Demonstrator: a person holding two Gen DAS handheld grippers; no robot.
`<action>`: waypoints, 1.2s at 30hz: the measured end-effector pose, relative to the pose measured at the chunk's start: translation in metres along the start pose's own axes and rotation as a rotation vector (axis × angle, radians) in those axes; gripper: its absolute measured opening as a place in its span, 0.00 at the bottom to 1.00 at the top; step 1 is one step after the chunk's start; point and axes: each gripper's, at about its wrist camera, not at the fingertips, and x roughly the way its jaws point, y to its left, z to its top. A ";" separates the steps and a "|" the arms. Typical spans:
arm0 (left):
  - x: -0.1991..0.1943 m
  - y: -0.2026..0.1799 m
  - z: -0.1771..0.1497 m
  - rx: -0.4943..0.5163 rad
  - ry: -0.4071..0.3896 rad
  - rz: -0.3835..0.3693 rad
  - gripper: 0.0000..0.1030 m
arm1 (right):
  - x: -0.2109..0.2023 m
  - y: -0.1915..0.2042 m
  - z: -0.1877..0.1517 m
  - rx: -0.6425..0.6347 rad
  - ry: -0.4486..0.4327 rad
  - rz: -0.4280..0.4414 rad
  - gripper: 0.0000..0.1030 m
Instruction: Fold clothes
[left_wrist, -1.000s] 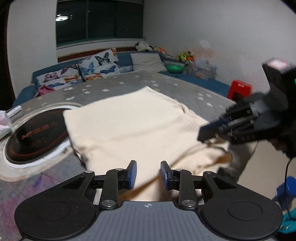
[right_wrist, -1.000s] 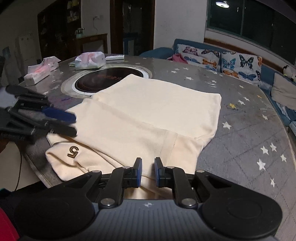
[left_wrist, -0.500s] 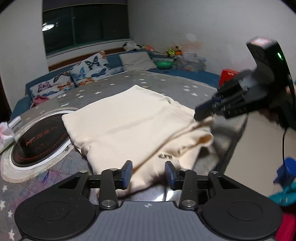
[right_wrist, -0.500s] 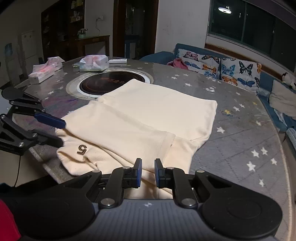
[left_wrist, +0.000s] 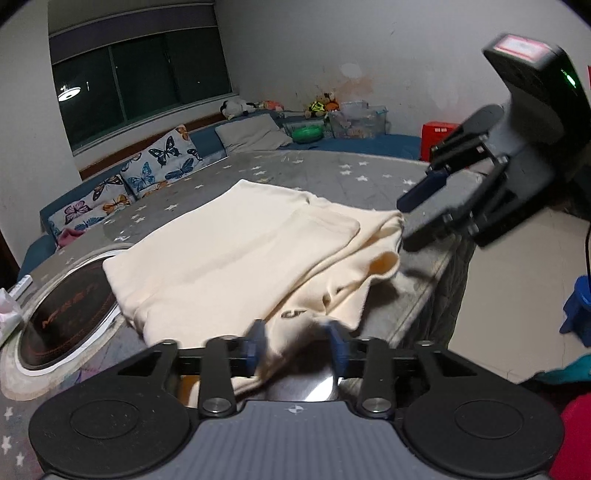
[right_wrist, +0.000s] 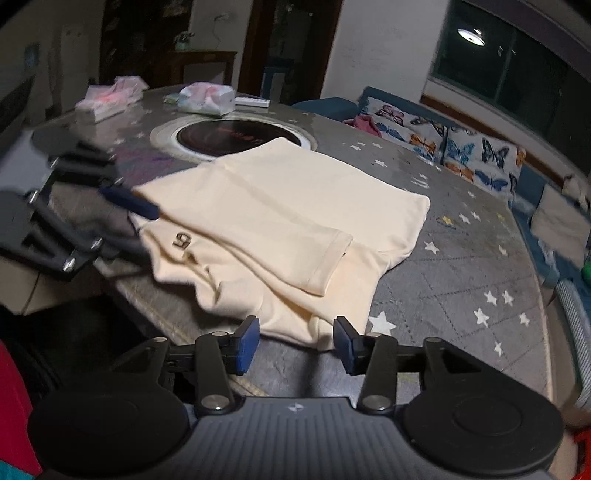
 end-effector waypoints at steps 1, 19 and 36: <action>0.001 0.001 0.001 -0.008 -0.003 -0.005 0.18 | 0.000 0.002 -0.001 -0.015 -0.001 -0.002 0.49; 0.025 0.058 0.032 -0.224 -0.010 -0.043 0.09 | 0.043 0.016 0.020 -0.192 -0.061 0.060 0.25; -0.001 0.034 -0.009 -0.015 0.009 0.042 0.34 | 0.040 -0.014 0.045 -0.042 -0.084 0.112 0.11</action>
